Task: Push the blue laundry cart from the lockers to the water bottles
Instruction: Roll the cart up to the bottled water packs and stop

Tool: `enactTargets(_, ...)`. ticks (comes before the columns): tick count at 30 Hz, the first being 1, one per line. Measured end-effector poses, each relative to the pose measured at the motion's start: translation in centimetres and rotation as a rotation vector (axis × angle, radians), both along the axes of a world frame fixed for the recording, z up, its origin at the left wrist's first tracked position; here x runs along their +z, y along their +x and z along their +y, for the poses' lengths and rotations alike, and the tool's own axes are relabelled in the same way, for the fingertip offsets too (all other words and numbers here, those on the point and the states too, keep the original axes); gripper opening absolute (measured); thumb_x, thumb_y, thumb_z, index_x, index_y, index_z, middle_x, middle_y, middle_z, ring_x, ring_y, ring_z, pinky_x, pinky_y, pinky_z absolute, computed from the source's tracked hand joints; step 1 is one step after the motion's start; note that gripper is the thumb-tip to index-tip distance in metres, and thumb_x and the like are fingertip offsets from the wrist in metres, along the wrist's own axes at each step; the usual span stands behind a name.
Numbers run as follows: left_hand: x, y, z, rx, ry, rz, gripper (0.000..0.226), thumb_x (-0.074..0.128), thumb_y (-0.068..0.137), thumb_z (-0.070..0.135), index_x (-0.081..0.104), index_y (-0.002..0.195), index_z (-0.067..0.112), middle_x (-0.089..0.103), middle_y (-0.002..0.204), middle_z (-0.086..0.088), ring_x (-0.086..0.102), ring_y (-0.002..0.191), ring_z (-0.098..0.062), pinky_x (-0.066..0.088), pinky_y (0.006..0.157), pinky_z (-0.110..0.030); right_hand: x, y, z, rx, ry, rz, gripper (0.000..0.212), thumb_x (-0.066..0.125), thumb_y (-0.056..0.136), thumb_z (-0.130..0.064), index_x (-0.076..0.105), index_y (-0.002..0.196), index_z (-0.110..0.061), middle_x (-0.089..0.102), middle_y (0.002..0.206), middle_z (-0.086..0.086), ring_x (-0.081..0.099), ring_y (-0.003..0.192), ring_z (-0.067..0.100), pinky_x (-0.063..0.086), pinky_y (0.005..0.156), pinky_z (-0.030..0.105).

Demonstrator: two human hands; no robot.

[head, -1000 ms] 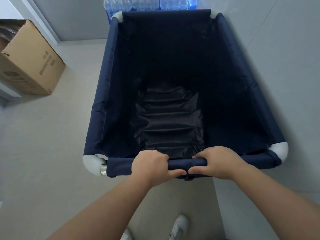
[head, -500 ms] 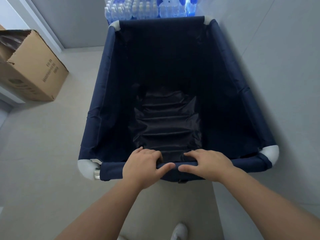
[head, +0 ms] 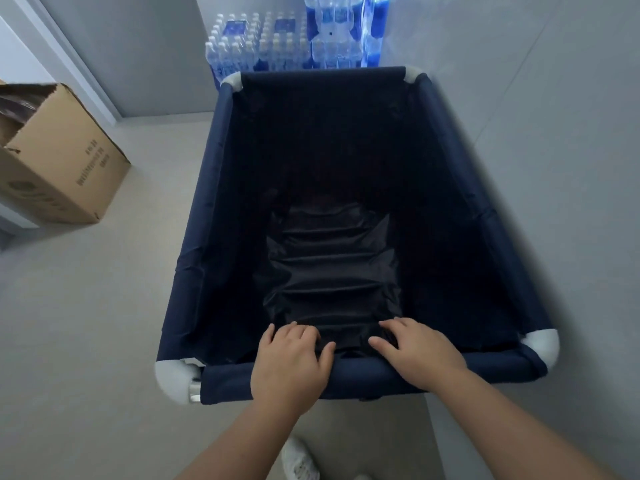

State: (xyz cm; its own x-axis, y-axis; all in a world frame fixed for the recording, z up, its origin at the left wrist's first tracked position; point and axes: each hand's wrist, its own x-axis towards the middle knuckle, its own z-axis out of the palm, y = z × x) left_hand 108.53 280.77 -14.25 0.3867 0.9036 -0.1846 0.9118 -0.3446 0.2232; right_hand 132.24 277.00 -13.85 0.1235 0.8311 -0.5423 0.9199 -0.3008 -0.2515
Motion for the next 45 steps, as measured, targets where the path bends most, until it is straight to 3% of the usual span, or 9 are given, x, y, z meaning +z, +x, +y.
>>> enactTargets(13, 0.5, 1.0, 1.9, -0.059, 0.100, -0.078, 0.044, 0.035, 0.098, 0.055, 0.066, 0.097, 0.024, 0.071, 0.109, 0.007, 0.059, 0.118, -0.018, 0.039, 0.111, -0.046, 0.1, 1.1, 2.5, -0.037, -0.217, -0.054, 0.079, 0.029, 0.085, -0.084, 0.038, 0.151, -0.042, 0.036, 0.160, -0.004, 0.043, 0.138, 0.026, 0.039, 0.104, 0.045)
enactTargets(16, 0.7, 1.2, 2.5, -0.127, 0.140, -0.072, 0.043, 0.039, 0.098, 0.052, 0.064, 0.079, 0.023, 0.069, 0.084, 0.006, 0.065, 0.086, -0.019, 0.051, 0.081, -0.038, 0.6, 1.2, 3.2, -0.001, -0.256, -0.044, 0.068, 0.027, 0.088, -0.081, 0.049, 0.142, -0.046, 0.048, 0.148, -0.004, 0.051, 0.128, 0.023, 0.043, 0.097, 0.043)
enactTargets(19, 0.9, 1.1, 3.2, -0.201, 0.127, -0.033, 0.056, 0.033, 0.096, 0.059, 0.059, 0.063, 0.023, 0.063, 0.061, 0.005, 0.060, 0.055, -0.019, 0.034, 0.050, -0.033, 1.4, 1.1, 3.2, 0.065, -0.185, -0.020, 0.065, 0.022, 0.089, -0.081, 0.066, 0.117, -0.043, 0.057, 0.116, -0.007, 0.057, 0.101, 0.014, 0.047, 0.084, 0.038)
enactTargets(24, 0.3, 1.5, 4.3, -0.358, 0.106, -0.041, 0.071, 0.012, 0.094, 0.067, 0.064, 0.077, 0.021, 0.069, 0.075, 0.000, 0.062, 0.066, -0.024, 0.030, 0.058, -0.036, 2.3, 1.4, 2.3, 0.251, -0.018, -0.030, 0.068, 0.031, 0.070, -0.098, 0.056, 0.083, -0.036, 0.050, 0.083, -0.013, 0.050, 0.075, 0.006, 0.039, 0.064, 0.032)
enactTargets(29, 0.9, 2.7, 4.0, -0.376, 0.137, 0.045, 0.059, 0.028, 0.099, 0.052, 0.057, 0.056, 0.024, 0.060, 0.051, 0.003, 0.051, 0.041, -0.020, 0.023, 0.048, -0.032, 2.9, 2.3, 2.9, 0.232, -0.080, 0.026, 0.072, 0.048, 0.063, -0.097, 0.061, 0.075, -0.027, 0.064, 0.073, -0.008, 0.059, 0.066, 0.007, 0.046, 0.060, 0.031)
enactTargets(33, 0.9, 5.1, 2.9, -0.360, 0.221, 0.047, 0.057, 0.039, 0.095, 0.050, 0.053, 0.047, 0.024, 0.052, 0.041, 0.005, 0.045, 0.033, -0.016, 0.018, 0.045, -0.028, 3.4, 4.4, 2.8, 0.265, -0.111, -0.005, 0.077, 0.047, 0.063, -0.098, 0.065, 0.078, -0.025, 0.067, 0.073, -0.006, 0.062, 0.067, 0.010, 0.051, 0.064, 0.035)
enactTargets(39, 1.0, 5.6, 3.0, -0.345, 0.155, 0.042, 0.057, 0.032, 0.098, 0.050, 0.058, 0.055, 0.022, 0.060, 0.051, 0.004, 0.054, 0.042, -0.021, 0.025, 0.046, -0.030, 3.0, 5.0, 3.0, 0.303, -0.109, -0.023, 0.083, 0.032, 0.062, -0.102, 0.064, 0.080, -0.027, 0.065, 0.075, -0.008, 0.062, 0.073, 0.012, 0.052, 0.069, 0.036)
enactTargets(42, 1.0, 5.7, 3.2, -0.263, 0.089, -0.016, 0.060, 0.015, 0.097, 0.057, 0.058, 0.071, 0.024, 0.065, 0.069, 0.004, 0.060, 0.062, -0.020, 0.034, 0.056, -0.036, 2.3, 5.4, 3.9, 0.173, -0.121, 0.052, 0.084, 0.017, 0.076, -0.095, 0.069, 0.089, -0.029, 0.071, 0.096, -0.005, 0.063, 0.092, 0.018, 0.049, 0.078, 0.039)
enactTargets(45, 1.3, 5.6, 3.7, -0.111, 0.028, -0.153, 0.051, 0.014, 0.096, 0.055, 0.050, 0.074, 0.027, 0.057, 0.071, 0.009, 0.053, 0.069, -0.013, 0.040, 0.068, -0.037, 1.1, 5.5, 4.4, 0.091, -0.145, 0.040, 0.073, 0.020, 0.088, -0.085, 0.067, 0.102, -0.031, 0.068, 0.111, -0.004, 0.060, 0.102, 0.020, 0.043, 0.078, 0.039)
